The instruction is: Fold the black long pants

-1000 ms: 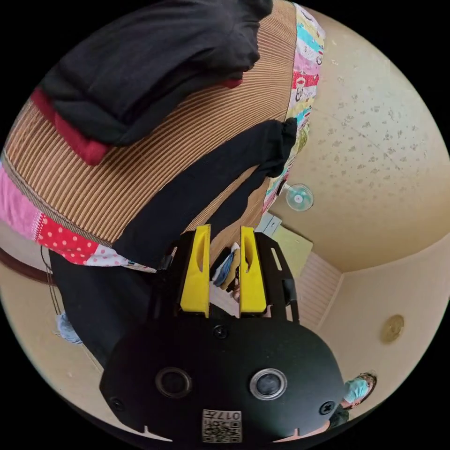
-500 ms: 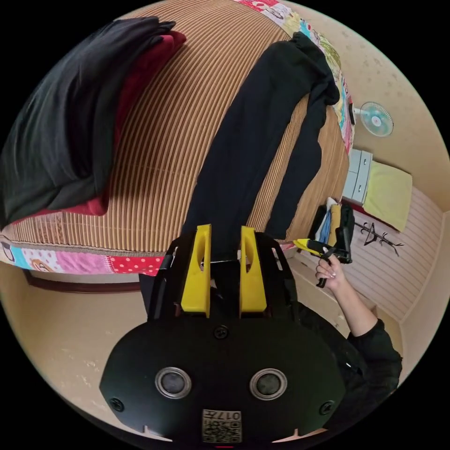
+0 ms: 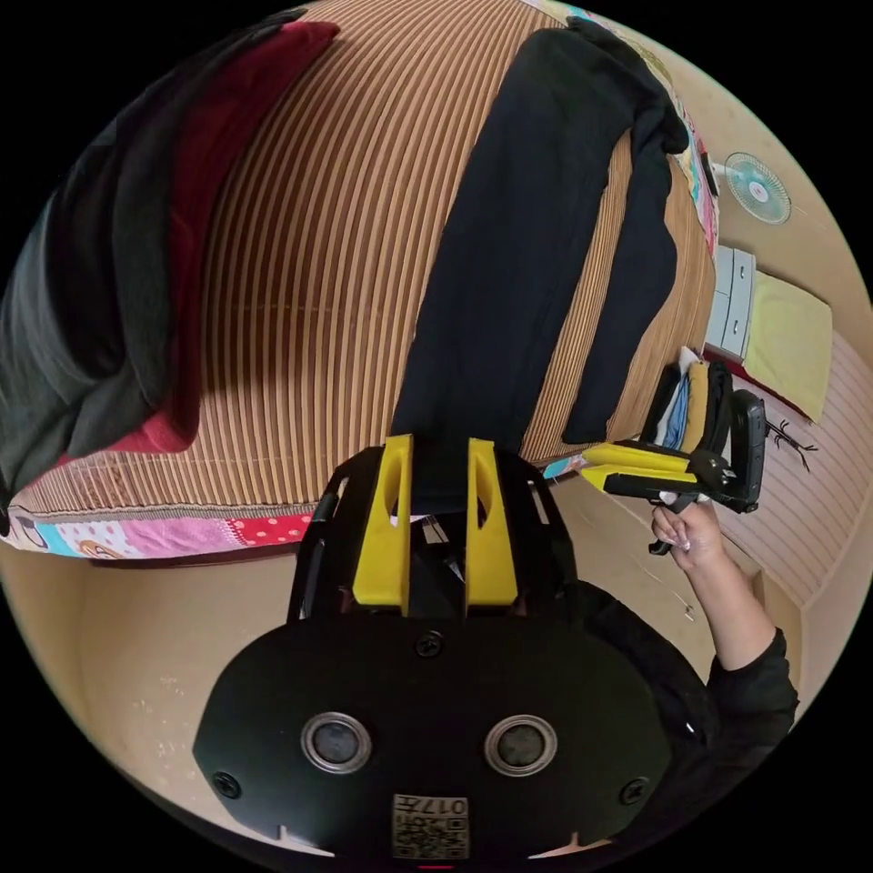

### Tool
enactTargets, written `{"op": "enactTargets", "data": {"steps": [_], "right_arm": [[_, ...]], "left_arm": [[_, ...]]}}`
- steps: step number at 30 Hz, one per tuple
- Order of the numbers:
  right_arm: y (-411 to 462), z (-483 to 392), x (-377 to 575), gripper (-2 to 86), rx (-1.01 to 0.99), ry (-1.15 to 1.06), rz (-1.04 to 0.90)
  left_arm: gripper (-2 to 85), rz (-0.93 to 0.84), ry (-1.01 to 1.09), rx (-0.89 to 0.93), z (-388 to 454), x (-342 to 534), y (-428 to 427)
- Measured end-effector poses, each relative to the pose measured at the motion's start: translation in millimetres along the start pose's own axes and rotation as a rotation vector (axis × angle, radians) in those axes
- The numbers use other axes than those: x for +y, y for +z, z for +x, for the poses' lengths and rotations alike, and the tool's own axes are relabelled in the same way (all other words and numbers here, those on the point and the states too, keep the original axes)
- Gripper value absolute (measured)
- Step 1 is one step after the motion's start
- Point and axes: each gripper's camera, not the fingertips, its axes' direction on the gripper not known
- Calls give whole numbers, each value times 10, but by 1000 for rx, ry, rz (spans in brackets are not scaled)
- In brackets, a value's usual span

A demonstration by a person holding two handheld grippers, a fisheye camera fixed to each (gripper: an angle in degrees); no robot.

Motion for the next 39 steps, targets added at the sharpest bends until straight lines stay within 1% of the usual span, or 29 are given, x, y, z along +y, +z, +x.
{"op": "enactTargets", "data": {"steps": [5, 8, 10, 12, 13, 15, 18, 19, 20, 22, 24, 25, 28, 30, 32, 36, 37, 39], "right_arm": [[363, 64, -116, 97, -148, 34, 39], [653, 116, -195, 94, -165, 89, 23], [764, 195, -163, 86, -190, 151, 55], [822, 251, -75, 65, -169, 193, 75], [872, 245, -24, 51, -208, 158, 69], [959, 207, 62, 39, -221, 128, 42], [1167, 15, 260, 30, -121, 24, -24], [1274, -55, 355, 29, -48, -5, -50], [1386, -93, 446, 29, 26, -13, -77], [1543, -110, 550, 30, 88, -27, -123], [1639, -81, 616, 32, 104, -29, -159], [1651, -52, 662, 34, 103, -32, -161], [1521, 29, 847, 42, 134, -23, -80], [1373, 53, 970, 48, 211, -3, -7], [1119, 65, 1139, 47, 311, 26, 130], [872, 136, 1279, 29, 340, 67, 260], [798, 137, 1318, 34, 336, 74, 309], [723, 143, 1332, 55, 338, 99, 339]], "left_arm": [[38, 22, -35, 64, -347, 78, 29], [8, 10, -36, 79, -511, 87, 35], [-5, -52, -11, 59, -576, 72, 89], [-8, -105, 48, 36, -573, 70, 136], [-9, -139, 90, 16, -568, 73, 161], [-10, -219, 155, -13, -580, 87, 250], [-10, -391, 234, -47, -674, 168, 524], [-10, -452, 255, -76, -718, 223, 632], [-10, -474, 263, -91, -739, 254, 675], [-10, -519, 265, -118, -825, 361, 782], [-10, -521, 245, -142, -881, 410, 804], [-10, -522, 237, -191, -904, 417, 795], [-10, -509, 220, -248, -971, 370, 718], [-10, -495, 195, -245, -1042, 320, 672], [-10, -476, 169, -243, -1115, 276, 630], [-10, -435, 102, -191, -1233, 230, 596], [-10, -416, 87, -170, -1240, 233, 594], [-10, -392, 69, -145, -1234, 243, 614]]}}
